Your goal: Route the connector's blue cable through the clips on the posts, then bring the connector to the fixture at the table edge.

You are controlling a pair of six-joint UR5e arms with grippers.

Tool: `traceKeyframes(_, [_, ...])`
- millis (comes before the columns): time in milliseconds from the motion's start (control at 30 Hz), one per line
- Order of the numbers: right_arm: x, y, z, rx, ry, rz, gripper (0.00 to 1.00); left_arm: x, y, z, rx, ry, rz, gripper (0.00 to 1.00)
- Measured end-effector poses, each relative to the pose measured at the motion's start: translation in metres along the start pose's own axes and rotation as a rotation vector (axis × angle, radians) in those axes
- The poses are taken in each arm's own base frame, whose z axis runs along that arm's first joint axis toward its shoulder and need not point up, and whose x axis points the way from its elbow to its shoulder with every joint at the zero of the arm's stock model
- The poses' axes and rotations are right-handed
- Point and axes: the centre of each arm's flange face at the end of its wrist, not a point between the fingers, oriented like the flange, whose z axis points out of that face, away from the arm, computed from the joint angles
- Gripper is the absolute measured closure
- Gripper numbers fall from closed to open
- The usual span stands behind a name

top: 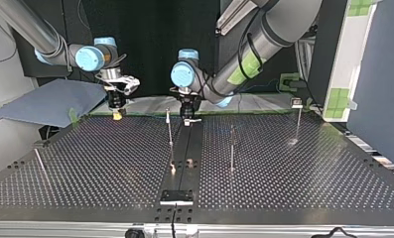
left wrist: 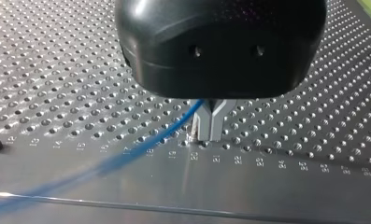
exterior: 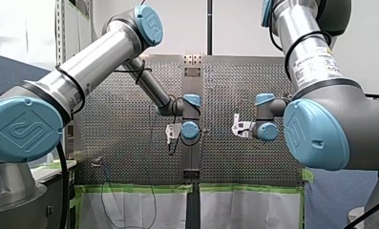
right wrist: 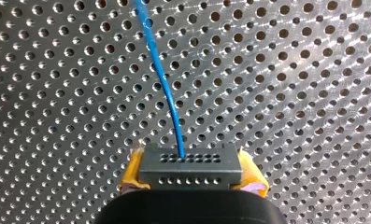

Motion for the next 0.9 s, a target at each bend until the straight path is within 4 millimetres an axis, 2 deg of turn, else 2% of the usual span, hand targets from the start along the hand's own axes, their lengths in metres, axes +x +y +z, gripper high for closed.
traceKeyframes(600, [0.002, -0.001, 0.007, 0.005, 0.003, -0.002, 0.98, 0.0, 0.002, 0.003, 0.041, 0.032, 0.027, 0.98])
traceKeyframes(667, [0.0, -0.002, 0.007, 0.006, 0.0, -0.002, 0.98, 0.0, 0.003, 0.003, 0.04, 0.043, 0.045, 0.84])
traceKeyframes(700, [-0.001, -0.002, 0.007, 0.008, -0.002, -0.002, 0.98, 0.0, 0.004, 0.002, 0.039, 0.049, 0.053, 0.84])
traceKeyframes(767, [-0.003, -0.002, 0.007, 0.013, -0.006, -0.002, 0.98, 0.0, 0.005, 0.002, 0.037, 0.063, 0.069, 0.51])
traceKeyframes(800, [-0.004, -0.002, 0.007, 0.015, -0.007, -0.002, 0.98, 0.001, 0.006, 0.001, 0.035, 0.07, 0.076, 0.51])
traceKeyframes(833, [-0.005, -0.003, 0.007, 0.016, -0.009, -0.001, 0.98, 0.001, 0.006, 0.0, 0.034, 0.079, 0.083, 0.25])
traceKeyframes(867, [-0.006, -0.003, 0.007, 0.017, -0.01, -0.001, 0.98, 0.002, 0.007, 0.0, 0.034, 0.085, 0.088, 0.08])
traceKeyframes(900, [-0.007, -0.003, 0.007, 0.018, -0.011, -0.001, 0.98, 0.002, 0.007, -0.001, 0.034, 0.089, 0.092, 0.08])
